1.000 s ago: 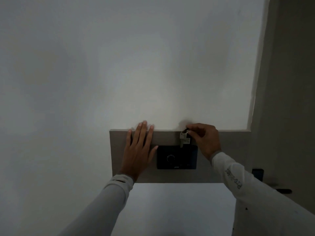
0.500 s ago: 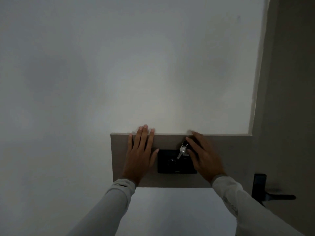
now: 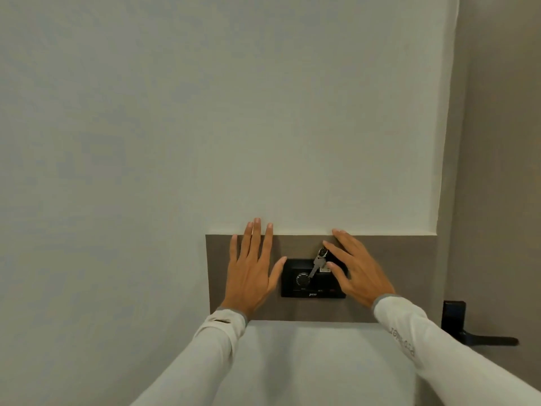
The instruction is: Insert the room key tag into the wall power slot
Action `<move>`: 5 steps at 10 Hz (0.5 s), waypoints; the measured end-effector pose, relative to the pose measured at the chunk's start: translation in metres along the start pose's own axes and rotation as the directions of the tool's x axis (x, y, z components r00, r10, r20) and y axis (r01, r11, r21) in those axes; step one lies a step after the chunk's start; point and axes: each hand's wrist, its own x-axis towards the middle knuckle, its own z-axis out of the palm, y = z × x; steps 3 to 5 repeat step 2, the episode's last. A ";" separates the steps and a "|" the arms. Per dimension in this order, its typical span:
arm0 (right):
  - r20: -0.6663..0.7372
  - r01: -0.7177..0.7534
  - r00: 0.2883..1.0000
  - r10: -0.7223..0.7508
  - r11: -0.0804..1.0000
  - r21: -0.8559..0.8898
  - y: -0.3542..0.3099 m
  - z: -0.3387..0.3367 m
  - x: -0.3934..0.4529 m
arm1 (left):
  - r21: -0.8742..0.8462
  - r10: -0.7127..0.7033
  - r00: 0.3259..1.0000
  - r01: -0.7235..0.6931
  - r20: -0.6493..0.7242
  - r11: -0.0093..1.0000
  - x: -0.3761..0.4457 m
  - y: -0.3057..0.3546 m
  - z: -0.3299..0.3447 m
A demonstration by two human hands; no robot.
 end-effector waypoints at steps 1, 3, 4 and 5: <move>0.088 -0.026 0.996 0.021 0.998 0.053 -0.006 -0.018 0.003 | 0.024 0.040 0.999 -0.039 -0.037 0.999 0.004 -0.001 -0.024; 0.159 -0.079 0.986 0.055 0.986 0.148 -0.026 -0.044 0.003 | 0.060 0.067 0.996 -0.064 -0.055 0.996 0.016 -0.002 -0.061; 0.159 -0.079 0.986 0.055 0.986 0.148 -0.026 -0.044 0.003 | 0.060 0.067 0.996 -0.064 -0.055 0.996 0.016 -0.002 -0.061; 0.159 -0.079 0.986 0.055 0.986 0.148 -0.026 -0.044 0.003 | 0.060 0.067 0.996 -0.064 -0.055 0.996 0.016 -0.002 -0.061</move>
